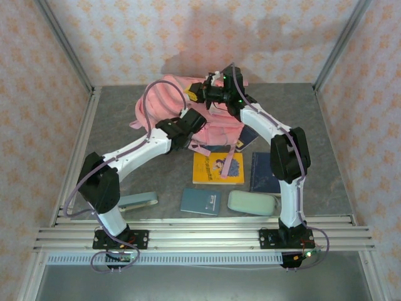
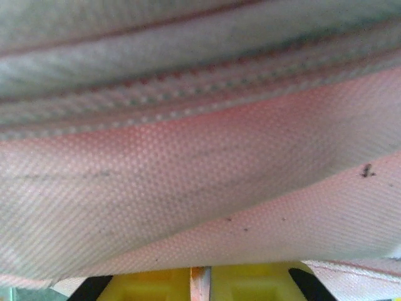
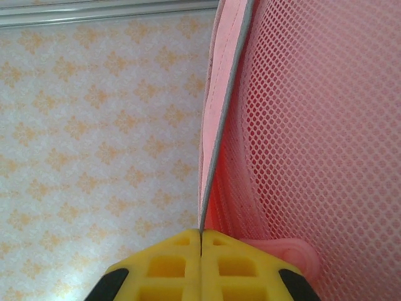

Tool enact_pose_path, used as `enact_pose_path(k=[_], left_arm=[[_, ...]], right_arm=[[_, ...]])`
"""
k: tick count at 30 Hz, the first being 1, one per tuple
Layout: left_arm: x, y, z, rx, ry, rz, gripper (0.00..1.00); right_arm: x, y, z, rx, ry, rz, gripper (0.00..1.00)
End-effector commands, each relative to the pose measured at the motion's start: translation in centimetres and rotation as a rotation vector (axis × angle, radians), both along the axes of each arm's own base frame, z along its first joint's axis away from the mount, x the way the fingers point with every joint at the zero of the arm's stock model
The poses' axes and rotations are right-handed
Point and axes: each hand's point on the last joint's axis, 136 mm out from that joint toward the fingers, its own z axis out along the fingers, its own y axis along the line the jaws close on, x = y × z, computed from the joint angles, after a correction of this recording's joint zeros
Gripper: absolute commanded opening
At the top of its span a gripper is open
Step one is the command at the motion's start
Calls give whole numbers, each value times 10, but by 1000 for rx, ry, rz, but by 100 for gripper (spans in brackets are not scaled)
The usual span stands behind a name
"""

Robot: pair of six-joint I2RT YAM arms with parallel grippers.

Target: Pack books, pencil case, and school supplies into a backpack

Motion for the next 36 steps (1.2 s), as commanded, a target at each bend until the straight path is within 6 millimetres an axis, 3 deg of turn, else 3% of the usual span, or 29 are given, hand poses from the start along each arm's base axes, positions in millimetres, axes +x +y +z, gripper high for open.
enact_pose_path(k=[1,10,14,15,18,19,22,28,32,36], left_arm=[[2,7,2,44,-22,20,8],[-11,15,7,0,-14,24,0],[-19,5,-9,-81,58,-4,0],[-21,1,-14,-106,75,-7,0],[-24,-6,-26,-171,103,2,0],[-25,-7,-29,-190,106,8,0],[-26,-10,-37,-258,119,29,0],[-26,-15,-47,-388,155,69,0],[-28,-23,-50,-500,186,78,0],[-31,-29,-52,-554,204,80,0]], right_arm=[[-36,-8,89,79,-238,61,0],[-39,-26,43,-264,-308,31,0],[-38,-29,27,-333,-307,15,0],[-39,-27,22,-354,-304,14,5],[-39,-34,11,-452,-304,-34,36],[-39,-39,11,-475,-305,-56,42],[-37,-58,14,-525,-282,-171,48],[-51,-115,3,-610,-149,-449,45],[-77,-137,-46,-587,28,-535,41],[-98,-134,-96,-462,168,-542,49]])
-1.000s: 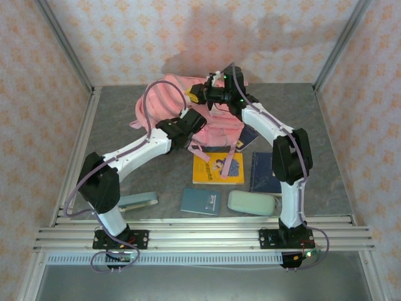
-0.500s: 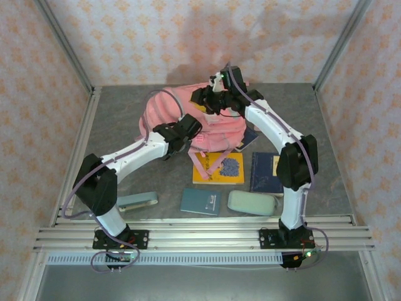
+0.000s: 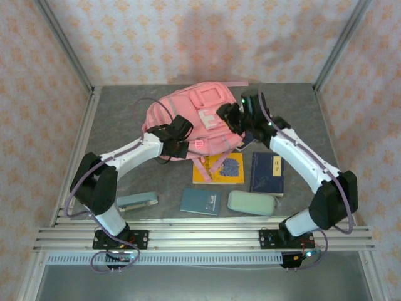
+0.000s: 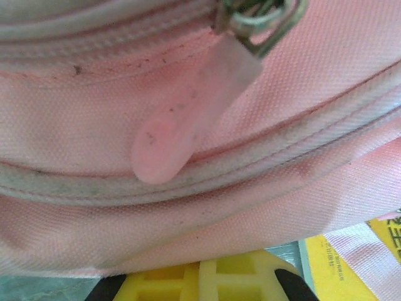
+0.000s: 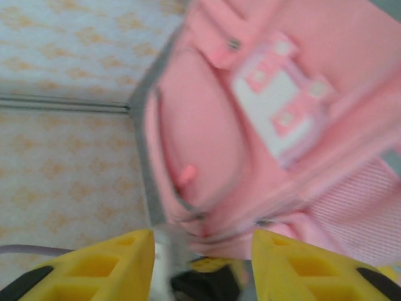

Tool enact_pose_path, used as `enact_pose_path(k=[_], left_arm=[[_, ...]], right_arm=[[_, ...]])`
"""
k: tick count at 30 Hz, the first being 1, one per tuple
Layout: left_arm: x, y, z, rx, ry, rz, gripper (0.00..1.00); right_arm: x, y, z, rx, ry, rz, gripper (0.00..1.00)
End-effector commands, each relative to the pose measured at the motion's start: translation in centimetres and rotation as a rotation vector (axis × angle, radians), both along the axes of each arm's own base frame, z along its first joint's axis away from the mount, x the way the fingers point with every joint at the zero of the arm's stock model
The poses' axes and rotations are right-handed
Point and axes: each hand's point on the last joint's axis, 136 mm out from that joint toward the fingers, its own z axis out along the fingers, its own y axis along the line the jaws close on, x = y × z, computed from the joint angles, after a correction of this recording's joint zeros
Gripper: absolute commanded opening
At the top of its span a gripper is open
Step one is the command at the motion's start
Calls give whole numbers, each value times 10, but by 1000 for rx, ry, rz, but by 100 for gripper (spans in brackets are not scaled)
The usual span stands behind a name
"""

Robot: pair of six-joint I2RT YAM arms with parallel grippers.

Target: Pack books, pencil case, and school supplies into a backpack

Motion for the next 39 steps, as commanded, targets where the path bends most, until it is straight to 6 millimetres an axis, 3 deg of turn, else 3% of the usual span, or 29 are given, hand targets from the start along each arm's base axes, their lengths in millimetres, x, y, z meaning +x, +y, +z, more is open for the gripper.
enact_pose_path(k=[1,3,6,11,14,16,20,22,30,39], left_arm=[[5,-17,20,-133,-52,13,0],[4,-18,20,-148,-50,11,0],[3,-18,22,-164,-46,14,0],[0,-19,25,-194,-31,14,0],[-1,-16,29,-213,-30,24,0],[-2,-16,32,-226,-29,24,0],[-4,-14,32,-218,-13,8,0],[-5,-11,29,-199,-5,7,0],[-11,4,16,-111,23,10,0],[-16,10,9,-92,58,17,0]], right_arm=[[-1,0,-38,142,85,-110,51],[-4,5,-59,180,115,-116,71],[2,17,-80,234,135,-98,80],[23,31,-104,302,107,-88,79],[31,29,-121,305,93,-104,71],[36,23,-130,297,79,-119,60],[45,8,-141,269,61,-138,14],[50,0,-143,247,63,-147,1],[72,-28,-139,149,72,-152,0],[111,-55,-114,45,33,-145,0]])
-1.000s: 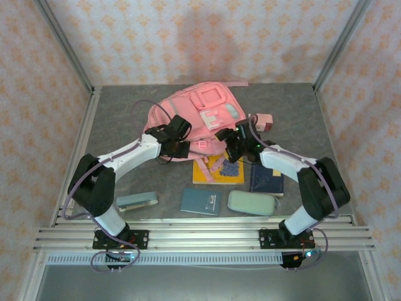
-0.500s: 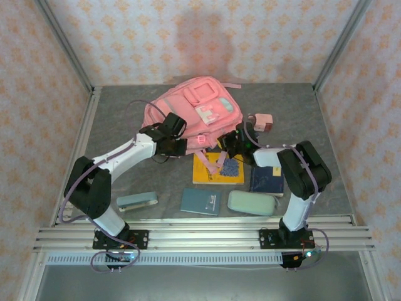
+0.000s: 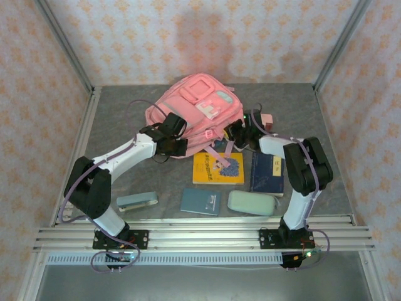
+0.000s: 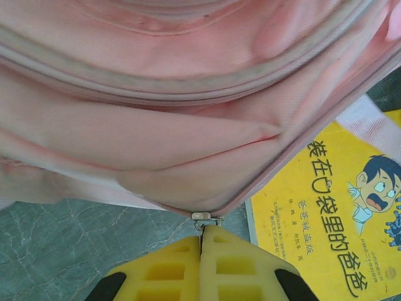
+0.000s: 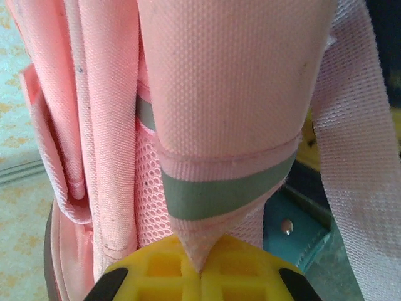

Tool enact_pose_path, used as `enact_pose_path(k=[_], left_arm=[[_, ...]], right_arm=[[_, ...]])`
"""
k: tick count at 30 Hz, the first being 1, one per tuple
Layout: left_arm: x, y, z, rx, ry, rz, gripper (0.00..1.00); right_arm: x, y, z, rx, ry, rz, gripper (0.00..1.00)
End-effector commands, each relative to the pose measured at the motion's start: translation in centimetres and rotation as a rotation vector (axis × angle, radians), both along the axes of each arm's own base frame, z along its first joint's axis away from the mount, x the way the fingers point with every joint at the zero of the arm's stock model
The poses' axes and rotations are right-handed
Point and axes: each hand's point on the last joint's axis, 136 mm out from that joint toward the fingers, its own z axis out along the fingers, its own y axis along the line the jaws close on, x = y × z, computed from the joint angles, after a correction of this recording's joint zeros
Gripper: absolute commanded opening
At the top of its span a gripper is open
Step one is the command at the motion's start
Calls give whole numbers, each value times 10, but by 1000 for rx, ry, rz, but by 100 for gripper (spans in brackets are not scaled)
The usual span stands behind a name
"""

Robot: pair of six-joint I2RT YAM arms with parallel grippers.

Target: Pack books, pencil case, and school supplies into a backpack

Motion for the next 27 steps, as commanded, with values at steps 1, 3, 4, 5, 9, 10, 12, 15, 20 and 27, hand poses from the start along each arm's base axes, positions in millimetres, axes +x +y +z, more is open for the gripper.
enact_pose_path(k=[1,3,4,5,9,10,12,15,20,27], left_arm=[[-14,18,-3,65,51,4,0],[-14,18,-3,69,52,4,0],[-15,19,-4,75,54,4,0],[-15,20,-4,79,57,5,0],[-15,15,-1,52,67,-1,0],[-15,10,1,26,68,-6,0],[-12,-2,11,-41,56,-18,0],[-6,-18,28,-129,29,-26,0],[-2,-35,56,-208,-12,-51,0],[-15,-57,83,-258,-51,-114,0]], right_arm=[[35,-27,19,-83,-91,-44,0],[44,-32,21,-78,-91,-46,0],[49,-33,23,-77,-90,-44,0],[52,-35,24,-94,-89,-37,0],[52,-49,33,-249,-68,-18,7],[50,-49,40,-258,-76,-11,24],[40,-48,57,-282,-100,3,48],[17,-48,80,-324,-106,3,60],[-36,-32,85,-251,-19,-23,55],[-94,26,91,-26,4,38,43]])
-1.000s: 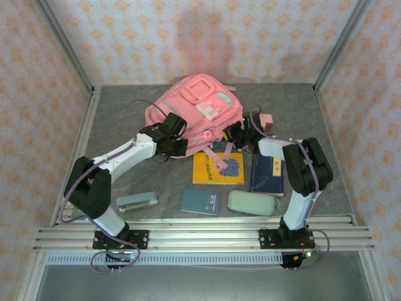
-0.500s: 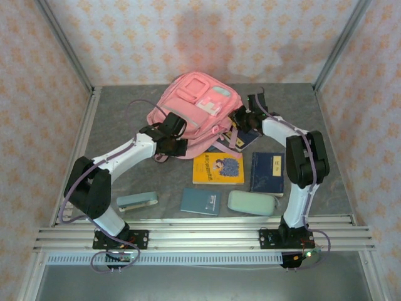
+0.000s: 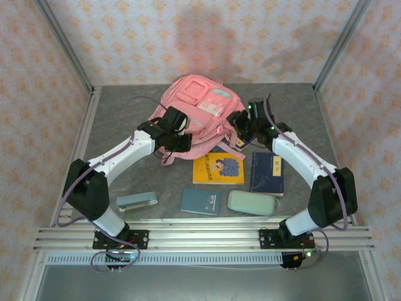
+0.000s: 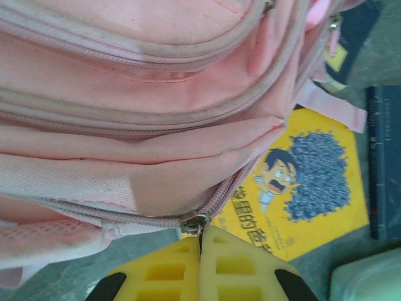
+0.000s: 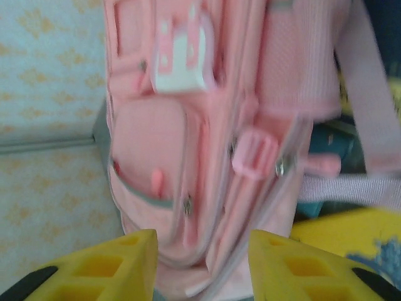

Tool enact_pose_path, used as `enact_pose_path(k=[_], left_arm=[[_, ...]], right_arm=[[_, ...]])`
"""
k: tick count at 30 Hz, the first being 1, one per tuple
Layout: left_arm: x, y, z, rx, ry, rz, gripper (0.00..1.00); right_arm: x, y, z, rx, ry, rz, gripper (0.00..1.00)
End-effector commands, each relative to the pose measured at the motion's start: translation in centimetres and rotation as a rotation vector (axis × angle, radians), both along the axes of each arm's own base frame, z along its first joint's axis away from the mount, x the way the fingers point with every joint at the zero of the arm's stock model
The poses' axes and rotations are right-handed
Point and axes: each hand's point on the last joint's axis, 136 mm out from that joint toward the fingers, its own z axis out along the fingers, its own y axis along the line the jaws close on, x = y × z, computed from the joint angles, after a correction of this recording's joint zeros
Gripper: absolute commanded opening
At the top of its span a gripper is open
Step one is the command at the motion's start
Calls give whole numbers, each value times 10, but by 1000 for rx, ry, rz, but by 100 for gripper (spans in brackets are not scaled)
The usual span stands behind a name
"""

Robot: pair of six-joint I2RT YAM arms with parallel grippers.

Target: Pack books, pencil case, and school supplies into a backpack

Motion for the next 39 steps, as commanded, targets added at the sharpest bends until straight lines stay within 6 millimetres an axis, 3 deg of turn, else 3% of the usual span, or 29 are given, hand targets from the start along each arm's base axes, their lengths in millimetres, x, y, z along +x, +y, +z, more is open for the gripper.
enact_pose_path(k=[1,4,8,15,18,22,27,30,33,34,36,37,39], left_arm=[[-11,-18,40,-83,-49,-48,0],[-15,-22,43,-84,-56,-61,0],[-19,-23,46,-93,-61,-66,0],[-26,-25,47,-105,-63,-74,0],[-28,-26,43,-110,-57,-77,0],[-28,-26,35,-96,-45,-76,0],[-26,-6,18,31,-36,-43,0],[-28,8,3,108,-23,-20,17],[-29,18,-8,151,-20,11,29],[-30,19,-10,151,-20,16,31],[-30,21,-11,152,-24,28,33],[-29,22,-11,153,-28,36,33],[-28,23,-11,154,-34,44,33]], right_arm=[[-17,26,-1,117,47,3,46],[-25,55,2,178,48,40,55],[-21,81,-7,225,72,61,56],[-8,94,-33,211,110,52,48],[-7,92,-45,192,118,39,42],[-3,92,-56,177,110,38,25],[-1,89,-68,138,112,35,7],[-1,90,-71,139,107,43,0],[0,88,-73,114,96,47,0],[1,88,-74,112,97,49,8],[1,88,-78,110,108,45,33],[2,89,-80,112,115,47,42],[4,91,-85,114,132,45,45]])
